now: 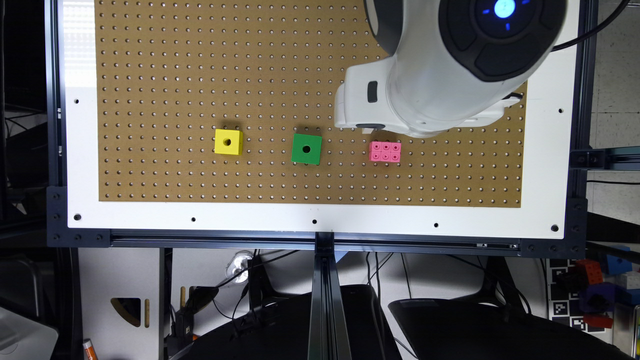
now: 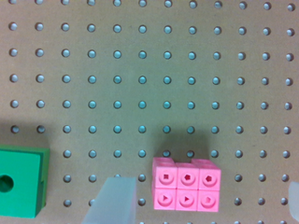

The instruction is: Pick up pink block.

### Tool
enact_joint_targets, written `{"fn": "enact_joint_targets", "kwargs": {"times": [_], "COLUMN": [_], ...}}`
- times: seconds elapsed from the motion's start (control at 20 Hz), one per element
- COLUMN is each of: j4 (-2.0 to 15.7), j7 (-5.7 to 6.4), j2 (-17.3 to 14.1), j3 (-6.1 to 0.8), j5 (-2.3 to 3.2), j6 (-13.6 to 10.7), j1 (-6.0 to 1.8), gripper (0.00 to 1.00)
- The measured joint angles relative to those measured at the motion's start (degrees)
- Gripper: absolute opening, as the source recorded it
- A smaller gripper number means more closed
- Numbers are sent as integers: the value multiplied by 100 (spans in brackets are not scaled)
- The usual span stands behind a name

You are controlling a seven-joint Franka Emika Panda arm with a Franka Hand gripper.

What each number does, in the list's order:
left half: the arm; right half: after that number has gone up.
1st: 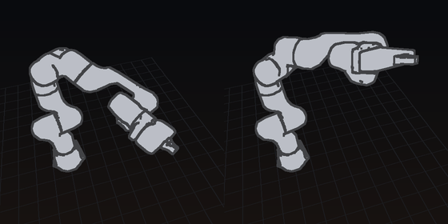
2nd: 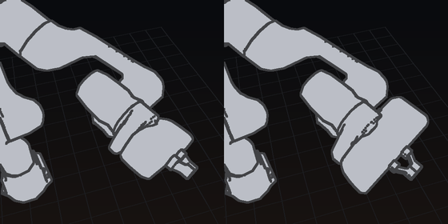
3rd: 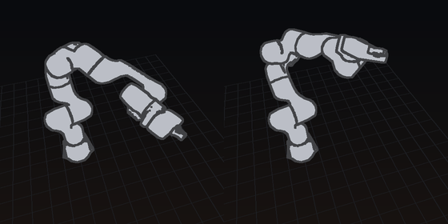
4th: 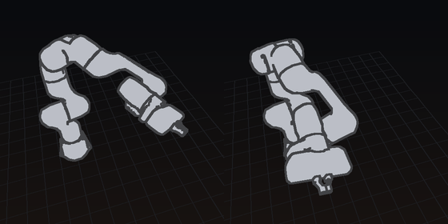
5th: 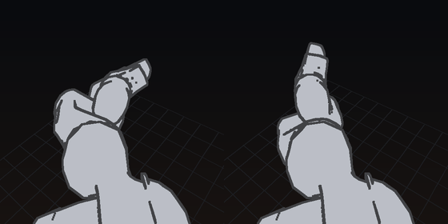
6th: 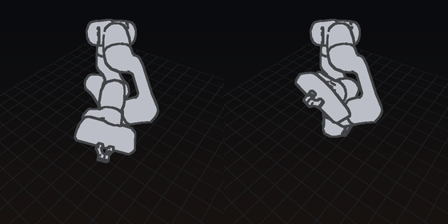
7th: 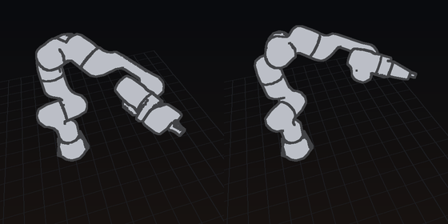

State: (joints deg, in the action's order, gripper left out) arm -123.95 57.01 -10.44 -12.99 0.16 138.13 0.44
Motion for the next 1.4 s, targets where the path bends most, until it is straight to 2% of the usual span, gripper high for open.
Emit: {"fn": "enact_joint_targets", "kwargs": {"times": [0.2,0.4,0.6,0.75,0.85,1.1,1.3,1.4], "j4": [2,28,121,130,167,364,402,405], "j7": [3,9,9,12,12,12,12,12], "j2": [-77,-567,-900,-1261,-1422,-1491,-1501,-1600], "j3": [-2,0,8,28,38,47,47,50], "j5": [2,51,73,139,155,156,156,164], "j6": [17,406,561,895,1023,1005,1005,1042], "j1": [0,-2,-2,-2,-2,-1,0,0], "gripper": [100,100,100,100,100,100,100,100]}}
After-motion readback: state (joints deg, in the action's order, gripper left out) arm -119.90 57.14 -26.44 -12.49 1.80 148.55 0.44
